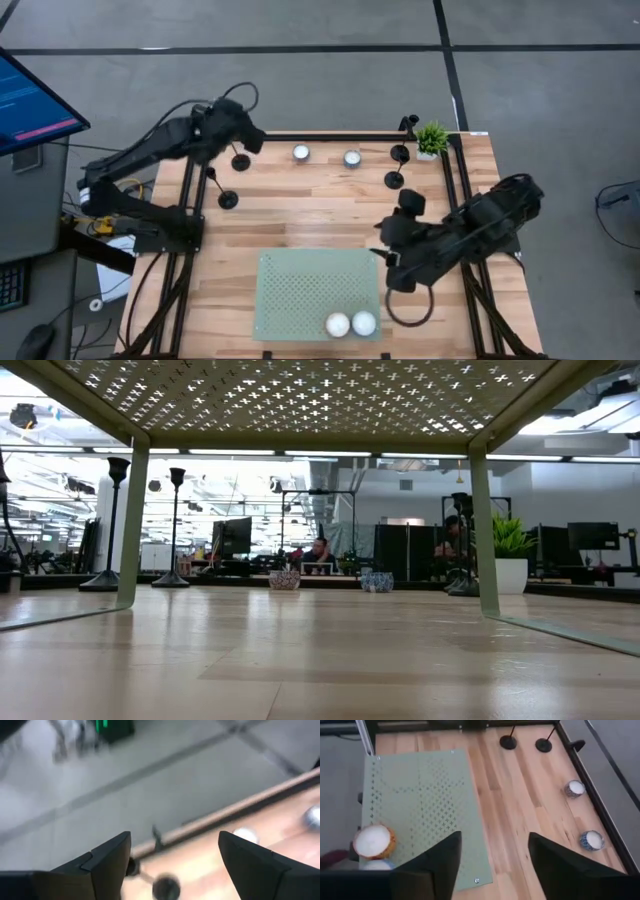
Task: Stock candles on shelf
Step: Put the black candle holder on the shelf
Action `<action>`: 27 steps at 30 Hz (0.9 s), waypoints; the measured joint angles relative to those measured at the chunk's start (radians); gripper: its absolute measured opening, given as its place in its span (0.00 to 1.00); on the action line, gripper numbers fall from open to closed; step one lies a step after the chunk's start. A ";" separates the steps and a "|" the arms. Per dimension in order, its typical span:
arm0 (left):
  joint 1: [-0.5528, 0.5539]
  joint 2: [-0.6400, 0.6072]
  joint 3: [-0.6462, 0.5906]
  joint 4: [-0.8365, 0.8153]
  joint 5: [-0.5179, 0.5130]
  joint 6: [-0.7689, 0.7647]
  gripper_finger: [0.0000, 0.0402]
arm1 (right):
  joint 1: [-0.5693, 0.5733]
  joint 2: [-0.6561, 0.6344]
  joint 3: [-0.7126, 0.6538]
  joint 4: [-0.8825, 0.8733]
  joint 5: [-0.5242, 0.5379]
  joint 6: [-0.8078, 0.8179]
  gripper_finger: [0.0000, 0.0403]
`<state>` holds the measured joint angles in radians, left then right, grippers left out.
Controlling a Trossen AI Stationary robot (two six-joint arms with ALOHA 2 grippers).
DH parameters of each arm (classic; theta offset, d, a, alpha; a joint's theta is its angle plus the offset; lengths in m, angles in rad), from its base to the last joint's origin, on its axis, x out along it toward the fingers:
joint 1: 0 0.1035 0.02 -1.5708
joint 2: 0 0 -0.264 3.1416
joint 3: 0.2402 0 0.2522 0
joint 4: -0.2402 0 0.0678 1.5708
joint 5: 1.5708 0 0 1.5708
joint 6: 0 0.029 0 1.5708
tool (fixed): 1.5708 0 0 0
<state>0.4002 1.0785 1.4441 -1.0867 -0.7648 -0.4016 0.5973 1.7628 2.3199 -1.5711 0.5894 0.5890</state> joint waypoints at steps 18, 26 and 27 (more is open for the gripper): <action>0.257 -0.039 0.000 -0.053 0.177 0.057 0.79 | 0.012 -0.026 -0.001 0.000 0.046 -0.009 0.58; 0.199 -0.129 0.000 -0.269 0.354 -0.087 0.78 | 0.011 -0.026 -0.001 0.000 0.043 -0.004 0.57; 0.185 -0.140 0.000 -0.305 0.363 -0.105 0.78 | 0.011 -0.026 -0.001 0.000 0.043 -0.004 0.57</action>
<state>0.5849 0.9380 1.4445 -1.3921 -0.4014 -0.5062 0.6083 1.7370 2.3192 -1.5711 0.6319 0.5850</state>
